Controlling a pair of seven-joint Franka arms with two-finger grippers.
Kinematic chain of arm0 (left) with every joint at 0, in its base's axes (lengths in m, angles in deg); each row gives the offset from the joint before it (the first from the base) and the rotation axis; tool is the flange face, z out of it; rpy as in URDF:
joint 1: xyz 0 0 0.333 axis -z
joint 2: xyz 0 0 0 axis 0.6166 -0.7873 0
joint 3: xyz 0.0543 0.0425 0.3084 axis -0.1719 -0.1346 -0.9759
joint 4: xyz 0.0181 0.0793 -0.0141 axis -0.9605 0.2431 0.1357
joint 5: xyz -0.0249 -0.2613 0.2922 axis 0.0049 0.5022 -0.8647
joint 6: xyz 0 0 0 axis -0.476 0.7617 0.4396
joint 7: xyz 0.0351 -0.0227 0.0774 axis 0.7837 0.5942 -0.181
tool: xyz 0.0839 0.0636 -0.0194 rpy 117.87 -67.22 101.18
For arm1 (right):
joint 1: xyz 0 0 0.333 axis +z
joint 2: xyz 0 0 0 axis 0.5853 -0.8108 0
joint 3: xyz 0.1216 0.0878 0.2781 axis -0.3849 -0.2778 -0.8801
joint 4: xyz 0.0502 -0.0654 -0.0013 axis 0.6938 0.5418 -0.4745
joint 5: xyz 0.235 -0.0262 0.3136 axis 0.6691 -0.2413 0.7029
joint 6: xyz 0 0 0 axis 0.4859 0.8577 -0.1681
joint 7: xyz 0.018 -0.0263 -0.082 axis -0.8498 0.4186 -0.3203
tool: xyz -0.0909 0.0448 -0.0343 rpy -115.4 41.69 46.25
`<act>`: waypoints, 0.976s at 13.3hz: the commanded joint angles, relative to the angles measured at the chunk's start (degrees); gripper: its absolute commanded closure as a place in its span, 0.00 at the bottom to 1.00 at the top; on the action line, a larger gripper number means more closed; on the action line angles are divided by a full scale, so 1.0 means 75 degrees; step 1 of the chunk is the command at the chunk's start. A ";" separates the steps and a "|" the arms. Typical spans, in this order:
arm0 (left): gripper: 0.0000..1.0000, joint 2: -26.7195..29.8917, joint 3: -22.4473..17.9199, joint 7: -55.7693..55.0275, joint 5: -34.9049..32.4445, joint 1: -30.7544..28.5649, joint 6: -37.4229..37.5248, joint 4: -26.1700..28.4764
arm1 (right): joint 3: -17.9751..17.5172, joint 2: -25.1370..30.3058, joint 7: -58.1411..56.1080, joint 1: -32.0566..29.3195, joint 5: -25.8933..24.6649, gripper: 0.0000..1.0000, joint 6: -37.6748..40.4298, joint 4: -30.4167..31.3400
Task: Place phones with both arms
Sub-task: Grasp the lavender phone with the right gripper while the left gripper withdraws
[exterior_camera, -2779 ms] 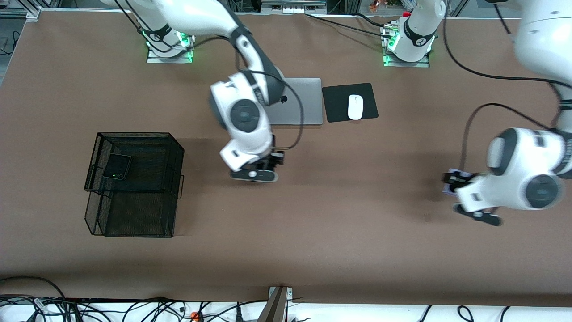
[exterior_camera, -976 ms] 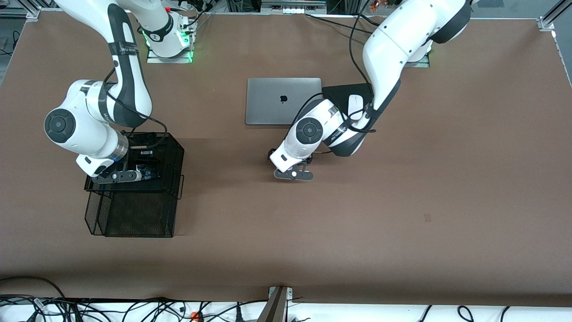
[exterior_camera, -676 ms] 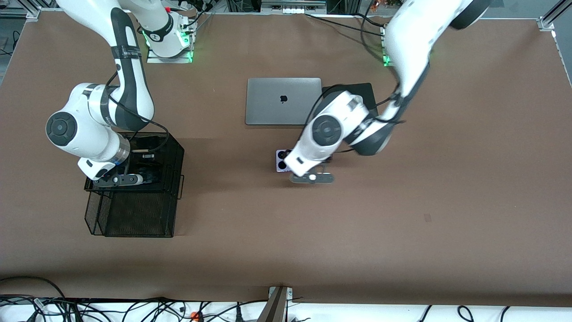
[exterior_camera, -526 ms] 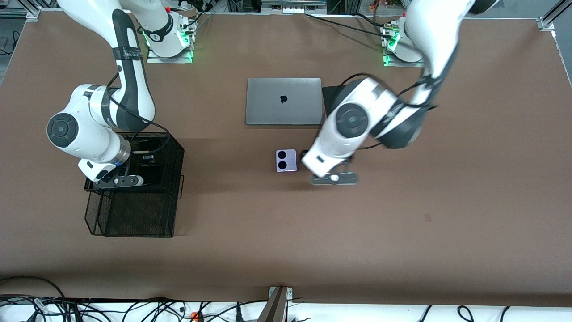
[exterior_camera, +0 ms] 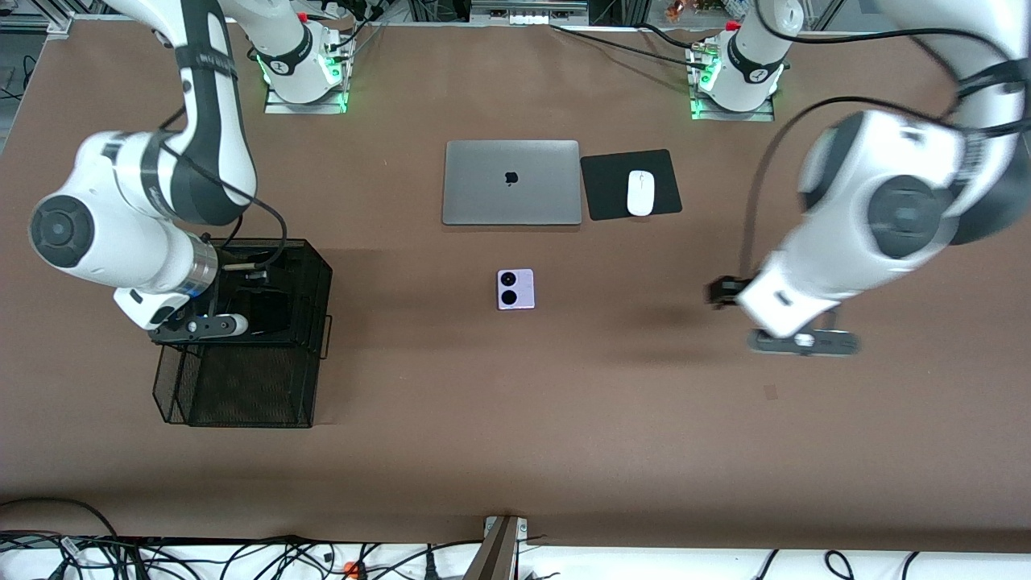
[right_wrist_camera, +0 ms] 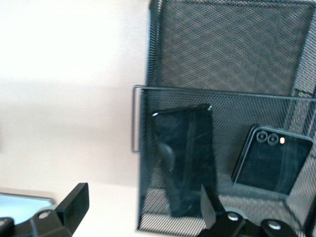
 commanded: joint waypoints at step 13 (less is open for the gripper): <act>0.00 0.3472 -0.2303 0.1472 0.0524 0.0582 -0.0554 0.2506 | -0.2201 -0.2619 0.5436 0.2429 -0.0107 0.00 -0.3139 -0.1382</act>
